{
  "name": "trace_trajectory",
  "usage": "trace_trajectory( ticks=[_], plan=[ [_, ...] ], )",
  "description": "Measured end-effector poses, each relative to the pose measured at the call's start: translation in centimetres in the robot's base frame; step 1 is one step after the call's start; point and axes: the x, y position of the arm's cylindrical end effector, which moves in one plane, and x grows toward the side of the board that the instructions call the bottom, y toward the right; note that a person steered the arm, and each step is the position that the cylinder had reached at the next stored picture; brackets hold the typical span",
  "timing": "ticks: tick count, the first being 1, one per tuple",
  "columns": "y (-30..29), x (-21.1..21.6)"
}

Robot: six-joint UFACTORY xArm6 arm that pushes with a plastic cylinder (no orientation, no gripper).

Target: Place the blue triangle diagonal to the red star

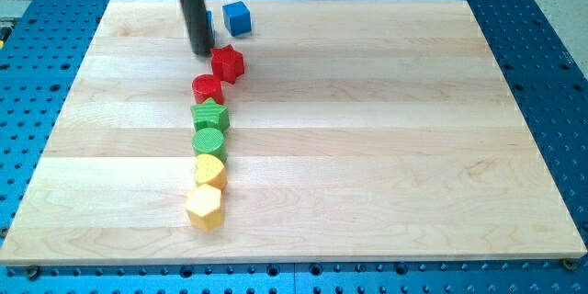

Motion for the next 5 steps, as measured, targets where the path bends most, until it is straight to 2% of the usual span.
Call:
trace_trajectory(
  ticks=[1, 2, 5],
  plan=[
    [0.4, 0.8],
    [-3.6, 5.4],
    [-4.3, 14.7]
  ],
)
